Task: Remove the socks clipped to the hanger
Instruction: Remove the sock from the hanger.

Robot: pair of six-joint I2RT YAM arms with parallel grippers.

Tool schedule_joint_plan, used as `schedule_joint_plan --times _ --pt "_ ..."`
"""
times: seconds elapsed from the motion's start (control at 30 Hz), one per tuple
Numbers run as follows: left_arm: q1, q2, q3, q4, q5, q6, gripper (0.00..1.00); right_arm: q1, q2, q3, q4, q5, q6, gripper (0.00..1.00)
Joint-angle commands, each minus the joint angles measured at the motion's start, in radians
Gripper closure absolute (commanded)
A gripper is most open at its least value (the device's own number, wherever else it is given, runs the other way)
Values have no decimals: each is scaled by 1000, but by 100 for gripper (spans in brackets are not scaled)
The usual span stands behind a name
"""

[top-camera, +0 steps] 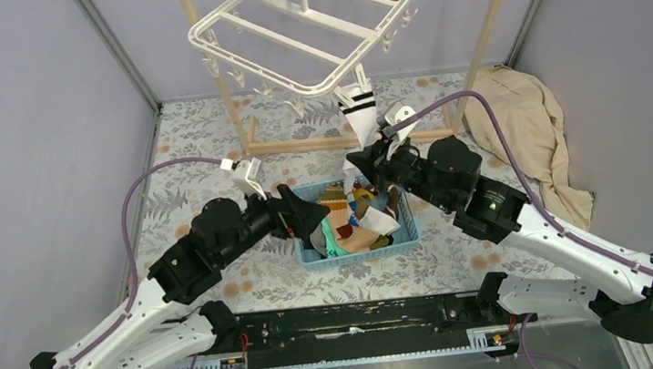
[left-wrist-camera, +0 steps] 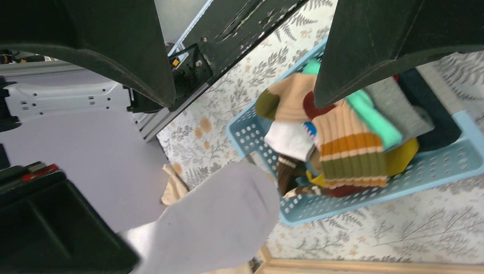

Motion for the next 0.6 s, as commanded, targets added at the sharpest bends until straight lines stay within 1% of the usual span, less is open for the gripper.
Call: schedule_joint_plan --times 0.0,0.27,0.43,0.57 --pt "3 59 38 198 46 17 1 8 -51 -21 18 108 29 100" --pt "-2 138 69 291 44 22 1 7 -79 -63 -24 196 20 100" --pt "-9 166 78 320 29 24 1 6 -132 -95 -55 282 8 100" --pt "-11 186 76 341 28 23 1 6 -172 -111 -73 309 8 100"
